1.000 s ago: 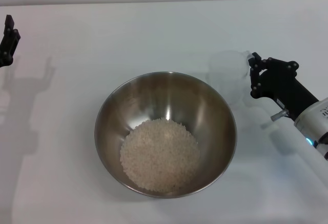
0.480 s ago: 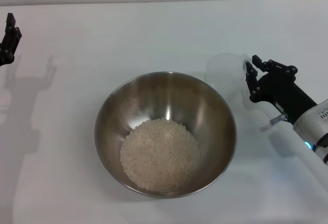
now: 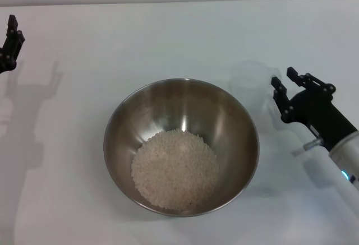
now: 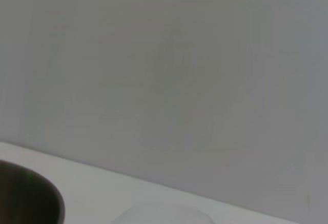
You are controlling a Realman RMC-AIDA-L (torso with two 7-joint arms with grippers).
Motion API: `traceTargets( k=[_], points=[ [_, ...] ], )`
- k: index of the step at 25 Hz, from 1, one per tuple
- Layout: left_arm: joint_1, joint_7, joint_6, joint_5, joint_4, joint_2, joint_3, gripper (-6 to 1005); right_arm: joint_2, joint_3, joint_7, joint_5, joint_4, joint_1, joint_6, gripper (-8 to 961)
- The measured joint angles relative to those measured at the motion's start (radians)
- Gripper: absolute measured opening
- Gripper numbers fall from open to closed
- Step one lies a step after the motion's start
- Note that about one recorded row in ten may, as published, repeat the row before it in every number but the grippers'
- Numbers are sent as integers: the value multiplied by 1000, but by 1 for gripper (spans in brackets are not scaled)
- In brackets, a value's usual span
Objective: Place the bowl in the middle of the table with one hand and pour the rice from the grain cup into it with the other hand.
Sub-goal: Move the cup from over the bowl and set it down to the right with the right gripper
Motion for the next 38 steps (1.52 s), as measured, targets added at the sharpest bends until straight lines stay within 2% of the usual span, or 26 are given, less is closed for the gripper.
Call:
traceTargets(
  k=[4,9,38],
  points=[
    [4,0,0,0,0,0,4,815,0,2,-1,0,7,-52,-59,322],
    [3,0,-1,0,0,0,7,815,-2,8,-2,3,6,-70,-76,329],
    [-10,0,-9,0,12,0,6,815,-1,-3,3,-1,7,-70,-18,499]
  ],
)
